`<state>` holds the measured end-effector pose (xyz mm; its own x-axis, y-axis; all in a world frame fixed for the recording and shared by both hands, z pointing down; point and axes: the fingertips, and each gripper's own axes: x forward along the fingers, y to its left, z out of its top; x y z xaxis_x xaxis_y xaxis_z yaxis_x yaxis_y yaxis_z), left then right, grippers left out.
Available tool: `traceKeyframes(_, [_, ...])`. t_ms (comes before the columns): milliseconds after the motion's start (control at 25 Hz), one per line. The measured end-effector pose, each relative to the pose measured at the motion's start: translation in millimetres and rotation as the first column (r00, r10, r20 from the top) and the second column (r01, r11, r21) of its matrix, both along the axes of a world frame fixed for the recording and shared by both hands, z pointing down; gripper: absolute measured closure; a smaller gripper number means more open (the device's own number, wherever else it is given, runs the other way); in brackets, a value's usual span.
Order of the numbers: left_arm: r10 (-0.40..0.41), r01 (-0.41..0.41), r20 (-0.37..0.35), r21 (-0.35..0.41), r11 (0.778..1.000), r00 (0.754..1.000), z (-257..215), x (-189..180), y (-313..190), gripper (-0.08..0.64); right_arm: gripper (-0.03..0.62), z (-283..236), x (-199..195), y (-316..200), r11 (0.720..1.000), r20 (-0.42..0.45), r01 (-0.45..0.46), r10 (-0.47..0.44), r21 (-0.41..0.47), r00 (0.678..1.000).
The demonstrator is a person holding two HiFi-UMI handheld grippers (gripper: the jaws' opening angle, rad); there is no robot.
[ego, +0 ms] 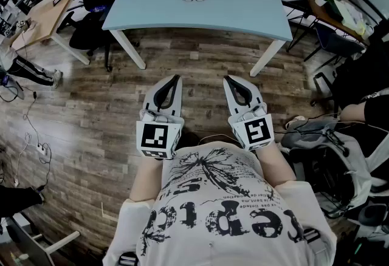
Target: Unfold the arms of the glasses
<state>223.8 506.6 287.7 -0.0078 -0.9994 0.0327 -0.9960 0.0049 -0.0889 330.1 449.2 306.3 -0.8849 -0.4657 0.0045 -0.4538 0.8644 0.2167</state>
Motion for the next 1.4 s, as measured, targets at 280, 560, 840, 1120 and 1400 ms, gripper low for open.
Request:
traceKeyframes(280, [0.004,-0.004,-0.008,-0.003,1.0,1.0,16.2,-2.8,29.6,0.541,0.583,18.7,-1.1,28.0,1.0,-0.01,-0.008,0.007,-0.013,1.0])
traceKeyframes(560, [0.014,-0.017,-0.041,-0.058,0.998,0.999,23.1,-9.5,-22.7,0.541,0.581,26.8,-7.0,-29.2,0.996,-0.024,-0.052,0.05,-0.078,0.998])
traceKeyframes(840, [0.001,-0.007,-0.06,-0.103,0.995,0.998,44.5,-55.4,-42.7,0.541,0.581,46.6,-51.1,-53.2,0.992,-0.034,-0.066,0.063,-0.107,0.997])
traceKeyframes(1120, [0.022,-0.031,-0.087,-0.112,0.993,0.996,56.8,-138.0,-92.3,0.541,0.581,56.9,-123.4,-103.8,0.983,-0.041,-0.12,0.116,-0.135,0.992])
traceKeyframes(1400, [0.091,-0.102,-0.101,-0.112,0.988,0.991,55.2,-230.8,-148.0,0.541,0.581,46.6,-204.2,-158.3,0.969,-0.052,-0.211,0.206,-0.126,0.977])
